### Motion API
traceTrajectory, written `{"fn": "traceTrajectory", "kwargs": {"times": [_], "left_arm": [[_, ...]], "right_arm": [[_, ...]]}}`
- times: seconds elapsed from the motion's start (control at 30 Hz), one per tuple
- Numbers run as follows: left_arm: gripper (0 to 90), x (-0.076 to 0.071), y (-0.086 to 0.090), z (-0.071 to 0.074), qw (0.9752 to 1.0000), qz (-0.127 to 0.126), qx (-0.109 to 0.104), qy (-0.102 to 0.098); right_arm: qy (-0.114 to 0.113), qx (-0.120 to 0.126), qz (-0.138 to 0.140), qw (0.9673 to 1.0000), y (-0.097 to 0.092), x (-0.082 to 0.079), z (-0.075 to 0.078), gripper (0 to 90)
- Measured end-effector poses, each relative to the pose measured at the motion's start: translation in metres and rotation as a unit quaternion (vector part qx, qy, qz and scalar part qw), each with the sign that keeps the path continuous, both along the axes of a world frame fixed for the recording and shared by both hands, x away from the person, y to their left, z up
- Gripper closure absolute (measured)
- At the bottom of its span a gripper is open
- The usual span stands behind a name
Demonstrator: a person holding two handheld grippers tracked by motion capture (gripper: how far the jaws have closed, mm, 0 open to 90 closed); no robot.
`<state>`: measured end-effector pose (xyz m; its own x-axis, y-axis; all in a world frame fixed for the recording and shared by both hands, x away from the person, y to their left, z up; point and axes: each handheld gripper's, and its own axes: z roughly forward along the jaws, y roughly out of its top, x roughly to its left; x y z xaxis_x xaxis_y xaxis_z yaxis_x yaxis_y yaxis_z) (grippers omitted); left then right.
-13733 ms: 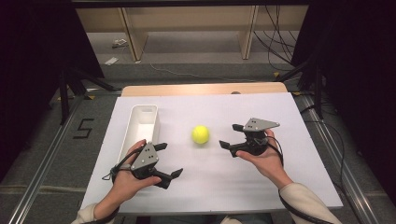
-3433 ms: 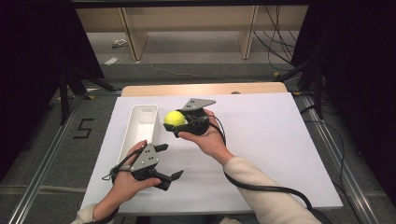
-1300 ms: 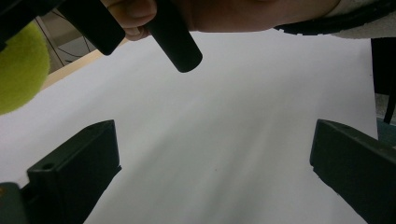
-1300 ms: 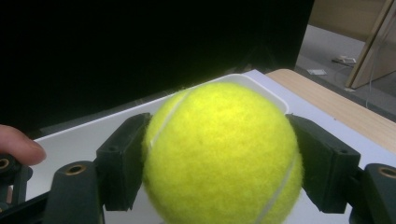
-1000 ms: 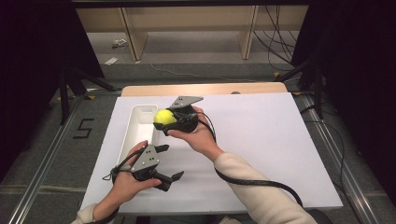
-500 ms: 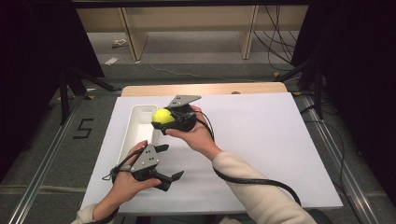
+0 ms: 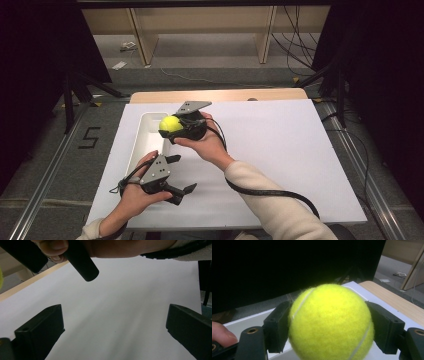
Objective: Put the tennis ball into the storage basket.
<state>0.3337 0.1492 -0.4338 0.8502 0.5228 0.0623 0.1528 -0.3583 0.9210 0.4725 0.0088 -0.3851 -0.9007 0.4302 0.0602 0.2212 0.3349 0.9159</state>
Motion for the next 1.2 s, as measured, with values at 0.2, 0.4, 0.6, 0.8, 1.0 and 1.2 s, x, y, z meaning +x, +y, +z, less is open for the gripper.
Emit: {"fn": "traceTrajectory", "kwargs": {"times": [0.2,0.4,0.6,0.8,1.0,1.2], "left_arm": [[1.0,0.0,0.0,0.0,1.0,0.001,0.001,0.0],[0.9,0.0,0.0,0.0,1.0,0.0,0.0,0.0],[1.0,0.0,0.0,0.0,1.0,0.0,0.0,-0.001],[1.0,0.0,0.0,0.0,1.0,0.0,0.0,0.0],[1.0,0.0,0.0,0.0,1.0,0.0,0.0,-0.001],[1.0,0.0,0.0,0.0,1.0,0.0,0.001,-0.001]], "right_arm": [[-0.001,0.001,-0.001,1.0,0.002,0.001,0.0,26.6],[-0.002,0.001,0.001,1.0,0.005,0.001,0.001,26.6],[-0.003,0.002,0.004,1.0,0.008,0.002,0.003,26.6],[-0.001,0.002,0.006,1.0,0.01,0.001,0.003,26.6],[-0.002,-0.001,0.006,1.0,0.012,0.001,0.001,26.6],[-0.001,-0.002,0.009,1.0,0.015,0.002,0.002,26.6]]}}
